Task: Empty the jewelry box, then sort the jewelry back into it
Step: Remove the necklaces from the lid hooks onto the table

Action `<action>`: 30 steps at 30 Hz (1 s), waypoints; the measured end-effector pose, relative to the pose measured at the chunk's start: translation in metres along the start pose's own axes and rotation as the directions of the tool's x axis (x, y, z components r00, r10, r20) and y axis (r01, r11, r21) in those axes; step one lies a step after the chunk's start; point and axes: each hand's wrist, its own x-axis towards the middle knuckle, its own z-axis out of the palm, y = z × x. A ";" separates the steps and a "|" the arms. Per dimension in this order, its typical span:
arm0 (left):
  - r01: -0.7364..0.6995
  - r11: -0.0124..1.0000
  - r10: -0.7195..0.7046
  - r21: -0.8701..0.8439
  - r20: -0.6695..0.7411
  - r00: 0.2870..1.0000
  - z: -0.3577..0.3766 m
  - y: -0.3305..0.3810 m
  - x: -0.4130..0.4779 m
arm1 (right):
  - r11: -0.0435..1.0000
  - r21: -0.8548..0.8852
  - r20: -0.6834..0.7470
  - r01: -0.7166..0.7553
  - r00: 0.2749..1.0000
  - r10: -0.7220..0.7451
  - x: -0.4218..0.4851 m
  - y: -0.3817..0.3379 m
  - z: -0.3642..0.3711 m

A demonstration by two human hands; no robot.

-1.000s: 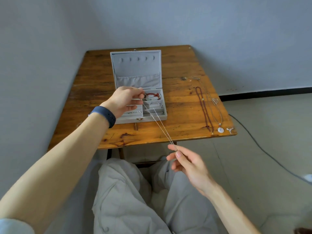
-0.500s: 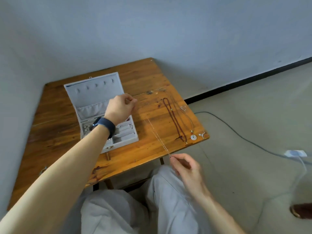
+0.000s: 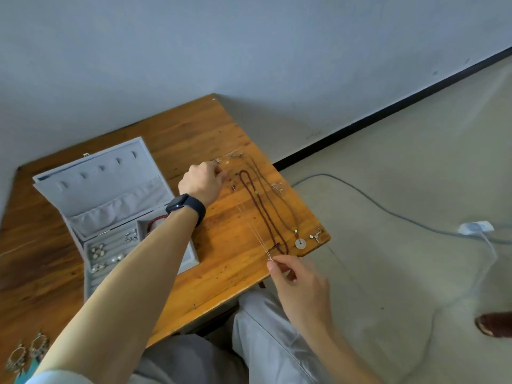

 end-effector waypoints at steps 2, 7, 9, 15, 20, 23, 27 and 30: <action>0.005 1.000 -0.005 -0.009 0.011 1.000 0.009 0.000 0.006 | 0.983 -0.134 -0.068 0.122 0.989 -0.132 0.002 0.008 0.008; 0.000 1.000 0.000 -0.010 0.010 1.000 0.026 -0.003 0.011 | 0.975 -0.101 -0.097 0.197 0.974 -0.207 0.004 0.019 0.017; 0.014 0.999 -0.014 -0.034 0.000 1.000 0.031 -0.004 0.011 | 0.979 -0.068 -0.095 0.191 0.976 -0.197 0.006 0.019 0.019; 0.092 0.968 -0.082 -0.234 0.052 0.995 0.034 -0.009 0.016 | 0.982 -0.067 -0.114 0.174 0.977 -0.181 0.006 0.017 0.019; 0.103 0.949 -0.079 -0.299 0.092 0.993 0.035 -0.013 0.019 | 0.979 -0.064 -0.113 0.191 0.974 -0.198 0.005 0.019 0.020; 0.089 0.959 -0.071 -0.268 0.078 0.994 0.036 -0.012 0.019 | 0.979 -0.055 -0.116 0.196 0.973 -0.202 0.004 0.021 0.021; 0.054 0.973 -0.042 -0.225 0.057 0.997 0.036 -0.014 0.017 | 0.981 -0.044 -0.117 0.189 0.974 -0.193 0.004 0.022 0.022; 0.028 0.983 -0.022 -0.181 0.033 0.999 0.037 -0.016 0.015 | 0.978 -0.053 -0.122 0.200 0.971 -0.205 0.005 0.022 0.022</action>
